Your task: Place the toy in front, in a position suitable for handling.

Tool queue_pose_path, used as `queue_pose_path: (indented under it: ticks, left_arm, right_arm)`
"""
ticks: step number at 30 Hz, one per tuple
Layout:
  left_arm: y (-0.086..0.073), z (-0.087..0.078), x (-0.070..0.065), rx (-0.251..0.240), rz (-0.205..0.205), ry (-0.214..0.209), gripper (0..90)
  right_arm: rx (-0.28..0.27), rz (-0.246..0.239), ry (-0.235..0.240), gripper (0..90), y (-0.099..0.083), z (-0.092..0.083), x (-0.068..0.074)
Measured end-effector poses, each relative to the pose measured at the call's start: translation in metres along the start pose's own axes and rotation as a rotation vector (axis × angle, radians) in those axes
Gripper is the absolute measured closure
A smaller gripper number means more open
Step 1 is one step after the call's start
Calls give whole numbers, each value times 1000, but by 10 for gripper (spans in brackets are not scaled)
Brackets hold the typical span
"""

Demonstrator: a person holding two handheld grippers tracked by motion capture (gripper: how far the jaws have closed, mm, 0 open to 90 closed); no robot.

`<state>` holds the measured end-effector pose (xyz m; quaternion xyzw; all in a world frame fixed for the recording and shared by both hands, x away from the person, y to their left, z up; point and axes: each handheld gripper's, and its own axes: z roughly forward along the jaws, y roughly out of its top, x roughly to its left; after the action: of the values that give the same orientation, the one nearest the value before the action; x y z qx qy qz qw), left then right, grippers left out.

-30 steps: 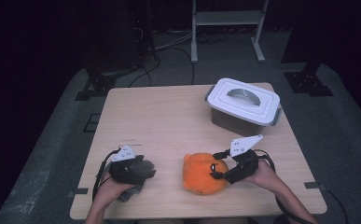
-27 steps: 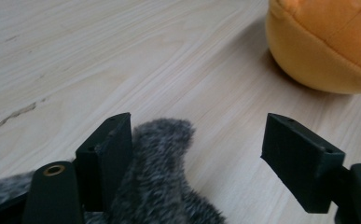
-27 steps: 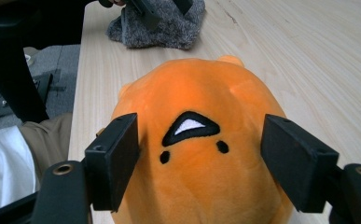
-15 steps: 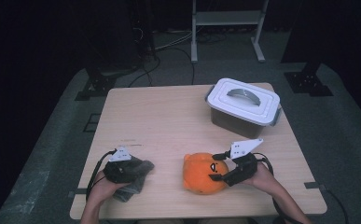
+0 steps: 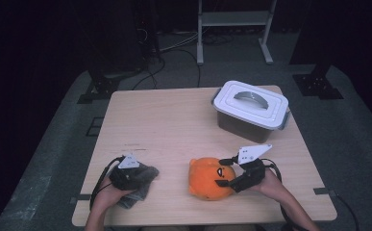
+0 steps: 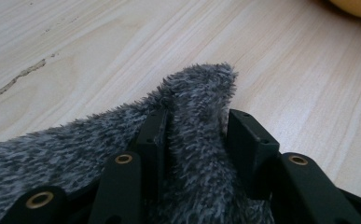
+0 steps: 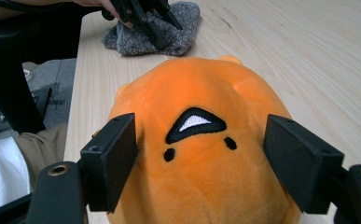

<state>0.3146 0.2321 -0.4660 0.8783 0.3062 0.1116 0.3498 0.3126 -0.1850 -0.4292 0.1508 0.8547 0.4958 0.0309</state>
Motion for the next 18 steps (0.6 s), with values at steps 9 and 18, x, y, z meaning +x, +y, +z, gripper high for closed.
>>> queue_pose_path:
  ticks: [9, 18]
  left_arm:
    - [0, 1, 0, 6, -7, -1, 560]
    - [-4, -1, 7, -25, -33, 6, 729]
  right_arm:
    - [6, -12, -12, 247, 0, 0, 2]
    - [-1, -27, -34, 242, 7, -12, 4]
